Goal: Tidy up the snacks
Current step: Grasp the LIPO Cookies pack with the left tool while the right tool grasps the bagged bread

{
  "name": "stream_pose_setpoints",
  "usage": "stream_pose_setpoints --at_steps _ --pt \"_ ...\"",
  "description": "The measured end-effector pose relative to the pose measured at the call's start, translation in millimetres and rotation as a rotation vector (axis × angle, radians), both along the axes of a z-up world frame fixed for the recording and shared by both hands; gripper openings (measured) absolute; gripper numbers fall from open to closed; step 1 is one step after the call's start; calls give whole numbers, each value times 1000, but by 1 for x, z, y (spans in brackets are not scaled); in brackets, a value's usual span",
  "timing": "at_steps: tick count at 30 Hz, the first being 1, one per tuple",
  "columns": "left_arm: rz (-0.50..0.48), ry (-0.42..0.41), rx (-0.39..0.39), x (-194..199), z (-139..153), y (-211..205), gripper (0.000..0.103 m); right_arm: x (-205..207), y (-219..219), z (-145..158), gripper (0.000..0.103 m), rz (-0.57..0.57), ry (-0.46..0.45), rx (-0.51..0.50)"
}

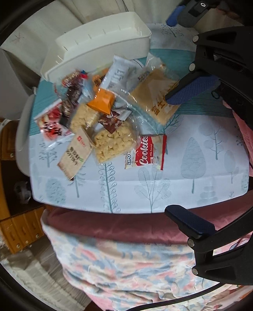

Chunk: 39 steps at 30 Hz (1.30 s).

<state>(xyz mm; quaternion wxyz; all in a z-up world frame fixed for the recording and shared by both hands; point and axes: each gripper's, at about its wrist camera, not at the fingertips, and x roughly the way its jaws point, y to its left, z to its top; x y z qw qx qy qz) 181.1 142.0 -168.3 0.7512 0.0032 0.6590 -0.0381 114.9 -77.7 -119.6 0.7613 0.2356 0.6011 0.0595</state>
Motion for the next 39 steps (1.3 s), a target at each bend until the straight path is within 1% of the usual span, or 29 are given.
stream_pose_setpoints --at_steps 5,8,11,13,14,19,20,22,25,27,29,30,31,32,36,37,39 --pt "-13 90 -28 21 -37 6 102 -4 -11 -37 101 -110 93 73" --pt "-20 135 -23 29 -59 9 102 -9 -18 -55 101 -165 113 104" --pt "-35 166 -8 34 -77 10 102 -14 -25 -74 100 -222 101 145" --pt "-40 184 -12 38 -87 9 102 -18 -27 -87 95 -259 87 172" --pt "-41 195 -18 39 -92 8 102 -19 -27 -93 95 -274 78 185" --pt "-60 194 -6 46 -104 6 102 -18 -26 -111 87 -292 11 222" --pt "-62 194 -3 48 -106 5 102 -17 -25 -114 86 -295 9 226" --pt "-62 202 3 50 -109 2 97 -15 -23 -121 79 -306 17 221" --pt "-59 206 13 53 -114 0 95 -13 -23 -126 70 -312 17 213" --pt "-62 206 22 54 -116 0 93 -14 -26 -128 67 -314 10 221" --pt "-68 210 19 55 -119 -2 92 -13 -27 -131 56 -315 19 223" --pt "-70 214 21 55 -121 -2 89 -13 -28 -132 41 -312 31 215" --pt "-68 218 28 55 -122 -5 87 -13 -29 -133 33 -309 45 203" --pt "-57 220 32 55 -124 -4 87 -14 -31 -133 33 -311 43 216" --pt "-25 225 3 53 -127 1 87 -19 -33 -132 22 -303 39 230" --pt "-21 225 -8 53 -128 3 84 -20 -32 -131 18 -296 37 231" --pt "-16 225 -23 52 -128 5 81 -20 -31 -128 15 -285 34 231"
